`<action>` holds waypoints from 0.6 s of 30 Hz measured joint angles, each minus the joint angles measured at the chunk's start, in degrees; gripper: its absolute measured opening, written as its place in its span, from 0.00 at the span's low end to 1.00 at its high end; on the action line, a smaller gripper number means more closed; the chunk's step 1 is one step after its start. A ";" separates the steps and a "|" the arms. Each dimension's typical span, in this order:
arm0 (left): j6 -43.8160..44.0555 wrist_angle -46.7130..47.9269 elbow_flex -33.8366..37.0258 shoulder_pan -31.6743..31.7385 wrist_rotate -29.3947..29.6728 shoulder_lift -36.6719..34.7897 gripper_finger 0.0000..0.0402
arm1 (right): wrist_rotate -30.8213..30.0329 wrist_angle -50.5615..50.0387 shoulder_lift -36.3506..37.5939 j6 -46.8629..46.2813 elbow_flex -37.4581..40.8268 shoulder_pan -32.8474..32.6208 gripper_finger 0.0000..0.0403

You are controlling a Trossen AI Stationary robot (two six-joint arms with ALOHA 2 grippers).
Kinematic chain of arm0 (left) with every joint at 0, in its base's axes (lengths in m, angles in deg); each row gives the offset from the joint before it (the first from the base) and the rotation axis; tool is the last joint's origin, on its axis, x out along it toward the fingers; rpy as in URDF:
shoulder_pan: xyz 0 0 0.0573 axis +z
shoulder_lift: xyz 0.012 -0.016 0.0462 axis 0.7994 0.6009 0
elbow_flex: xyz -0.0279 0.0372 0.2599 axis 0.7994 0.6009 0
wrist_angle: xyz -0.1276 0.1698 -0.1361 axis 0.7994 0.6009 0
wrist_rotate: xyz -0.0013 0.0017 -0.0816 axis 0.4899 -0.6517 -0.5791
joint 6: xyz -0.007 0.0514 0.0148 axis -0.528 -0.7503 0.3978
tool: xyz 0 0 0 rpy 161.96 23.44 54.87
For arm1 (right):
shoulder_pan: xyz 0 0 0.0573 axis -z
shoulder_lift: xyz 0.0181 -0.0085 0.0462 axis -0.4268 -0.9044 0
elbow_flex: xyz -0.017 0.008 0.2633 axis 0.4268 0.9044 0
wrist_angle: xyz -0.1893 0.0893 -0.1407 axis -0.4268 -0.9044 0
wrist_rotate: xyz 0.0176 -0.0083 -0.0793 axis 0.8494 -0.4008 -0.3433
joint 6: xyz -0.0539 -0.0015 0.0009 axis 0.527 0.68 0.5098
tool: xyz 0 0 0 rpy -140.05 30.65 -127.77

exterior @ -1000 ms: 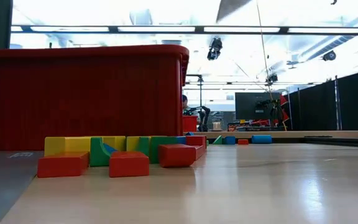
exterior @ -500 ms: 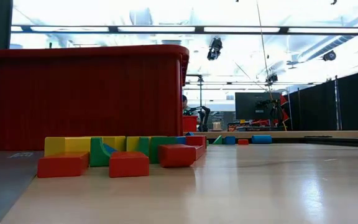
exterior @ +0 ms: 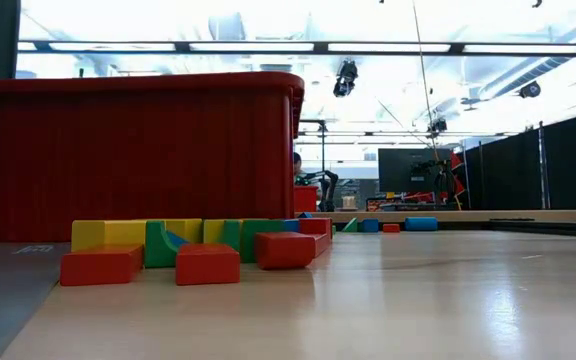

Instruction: Sort blocks

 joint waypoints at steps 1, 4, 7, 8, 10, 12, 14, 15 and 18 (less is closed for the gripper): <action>0.29 0.10 0.00 0.06 -0.01 -0.36 0.48 | -0.84 0.01 0.05 0.34 0.00 0.27 0.00; 0.44 1.66 0.01 0.29 -0.02 -1.57 0.50 | -3.28 0.16 0.65 0.94 0.00 0.86 0.00; 0.90 2.81 0.52 0.50 0.02 -3.35 0.50 | -4.40 0.22 1.20 1.85 0.00 1.20 0.00; 1.03 2.87 0.98 0.53 0.02 -4.10 0.50 | -4.45 0.24 1.38 2.19 0.00 1.27 0.00; 1.61 2.85 2.43 0.61 0.04 -5.72 0.49 | -5.00 0.46 1.61 2.79 0.00 1.40 0.00; 2.90 2.79 4.27 0.74 0.02 -7.30 0.49 | -6.34 0.48 1.71 2.82 0.00 1.56 0.00; 4.01 1.75 6.71 0.79 0.00 -8.90 0.48 | -7.18 0.57 1.72 2.72 0.00 1.70 0.00; 4.51 0.32 8.19 0.85 -0.02 -9.73 0.48 | -7.18 0.85 1.72 2.78 0.00 1.80 0.00; 6.05 -7.23 13.77 0.92 -0.79 -12.27 0.47 | -7.42 2.19 1.72 3.83 0.00 2.04 0.00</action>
